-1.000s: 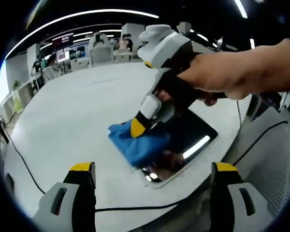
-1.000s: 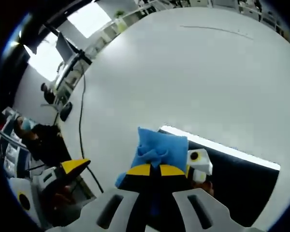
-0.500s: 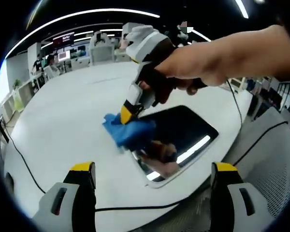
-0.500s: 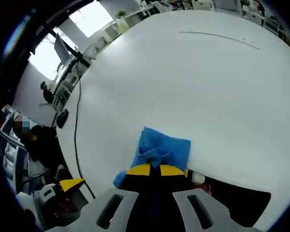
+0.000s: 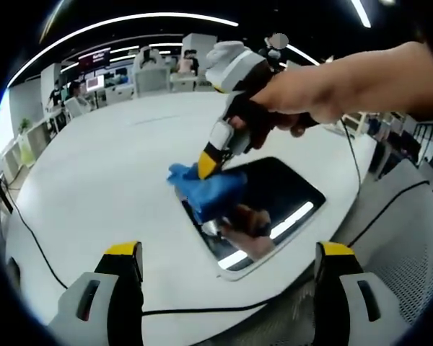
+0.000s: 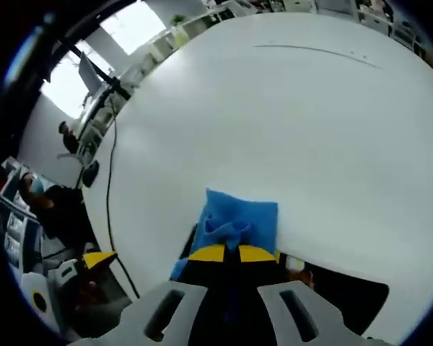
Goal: Wipe the mirror surface with the cleaning cloth until all visible marks leave the cleaned area.
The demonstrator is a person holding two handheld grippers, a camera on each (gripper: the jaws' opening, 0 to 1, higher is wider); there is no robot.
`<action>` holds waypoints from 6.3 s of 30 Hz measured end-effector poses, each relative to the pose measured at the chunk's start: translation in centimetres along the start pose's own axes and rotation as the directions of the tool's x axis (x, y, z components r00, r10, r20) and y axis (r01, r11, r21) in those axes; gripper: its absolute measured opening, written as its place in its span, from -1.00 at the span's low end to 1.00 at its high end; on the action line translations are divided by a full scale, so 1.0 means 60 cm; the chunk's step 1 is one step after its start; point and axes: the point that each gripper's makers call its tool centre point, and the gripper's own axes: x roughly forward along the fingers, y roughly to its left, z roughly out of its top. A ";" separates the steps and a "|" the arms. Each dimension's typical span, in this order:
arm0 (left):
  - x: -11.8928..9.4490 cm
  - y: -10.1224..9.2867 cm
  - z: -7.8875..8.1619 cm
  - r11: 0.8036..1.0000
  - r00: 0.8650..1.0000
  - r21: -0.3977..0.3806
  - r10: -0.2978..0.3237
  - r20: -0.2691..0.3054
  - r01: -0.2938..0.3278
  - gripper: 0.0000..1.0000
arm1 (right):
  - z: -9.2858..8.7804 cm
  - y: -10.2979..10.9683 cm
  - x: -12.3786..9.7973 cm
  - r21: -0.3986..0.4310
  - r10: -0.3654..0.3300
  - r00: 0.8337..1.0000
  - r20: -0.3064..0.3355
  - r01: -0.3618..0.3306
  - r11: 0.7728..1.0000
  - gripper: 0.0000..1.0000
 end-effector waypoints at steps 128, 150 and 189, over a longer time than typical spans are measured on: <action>-0.001 -0.010 0.008 0.999 0.999 -0.012 -0.032 0.035 0.032 0.99 | -0.030 -0.037 -0.026 0.023 -0.017 0.999 0.042 0.016 1.000 -1.00; -0.002 -0.003 0.008 1.000 0.999 -0.007 -0.013 0.036 0.013 0.99 | -0.047 -0.111 -0.056 0.061 -0.143 0.988 0.056 0.139 0.988 -1.00; -0.002 -0.009 0.007 0.999 0.999 -0.013 -0.029 0.030 0.029 0.99 | -0.248 0.003 -0.097 0.018 0.021 0.999 0.049 -0.022 1.000 -1.00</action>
